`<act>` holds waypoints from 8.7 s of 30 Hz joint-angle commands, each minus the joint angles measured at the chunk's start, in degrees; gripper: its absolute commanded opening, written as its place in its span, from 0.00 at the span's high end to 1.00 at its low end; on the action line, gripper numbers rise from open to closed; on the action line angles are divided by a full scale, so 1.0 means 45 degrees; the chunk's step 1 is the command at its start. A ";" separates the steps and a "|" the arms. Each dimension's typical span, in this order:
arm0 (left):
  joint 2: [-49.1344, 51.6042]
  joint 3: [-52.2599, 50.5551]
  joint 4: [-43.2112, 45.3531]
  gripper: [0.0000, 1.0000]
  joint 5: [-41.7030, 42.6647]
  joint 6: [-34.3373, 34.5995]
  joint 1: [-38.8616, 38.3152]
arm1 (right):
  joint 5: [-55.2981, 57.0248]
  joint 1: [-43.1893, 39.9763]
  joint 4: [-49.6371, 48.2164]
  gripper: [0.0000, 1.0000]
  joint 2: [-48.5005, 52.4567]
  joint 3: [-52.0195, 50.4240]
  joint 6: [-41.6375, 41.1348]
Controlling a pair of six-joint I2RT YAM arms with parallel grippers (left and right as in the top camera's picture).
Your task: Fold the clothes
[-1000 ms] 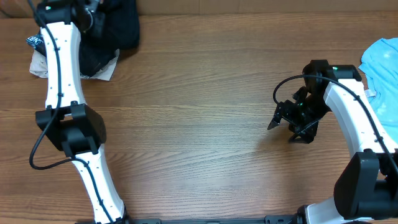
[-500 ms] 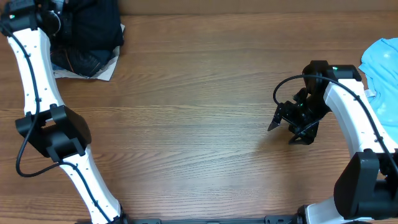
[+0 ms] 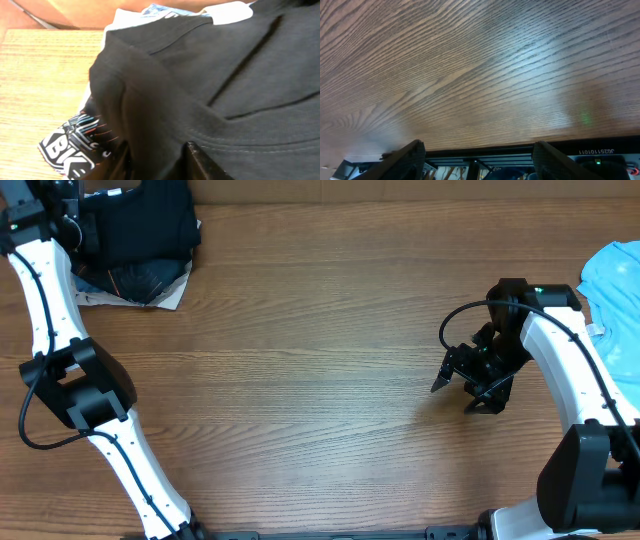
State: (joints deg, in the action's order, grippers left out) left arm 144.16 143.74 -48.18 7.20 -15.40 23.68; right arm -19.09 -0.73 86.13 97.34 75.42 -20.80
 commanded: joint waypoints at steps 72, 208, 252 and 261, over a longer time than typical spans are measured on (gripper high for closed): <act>-0.8218 0.0359 -0.3327 0.00 0.5770 0.6382 -0.0709 | -0.0437 0.0257 -0.0894 0.34 -0.3866 0.0937 0.0481; -2.6544 -1.2002 -0.9384 0.00 0.5974 0.2273 -0.0996 | 0.2341 0.0243 -1.9715 0.00 -2.0482 -1.6606 0.0845; -2.6544 -1.2002 -0.9384 0.00 0.5974 0.2278 -0.0996 | 0.3755 0.0136 -1.8112 0.00 -2.1595 -1.6660 0.3439; -2.6544 -1.2002 -0.9389 0.00 0.5974 0.2278 -0.0996 | 0.3755 0.0136 -1.8107 0.00 -2.1595 -1.6660 0.3439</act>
State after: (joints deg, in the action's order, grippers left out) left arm 24.84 89.69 -90.52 33.06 -4.49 19.46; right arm -2.57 0.03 4.75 0.73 1.06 -5.74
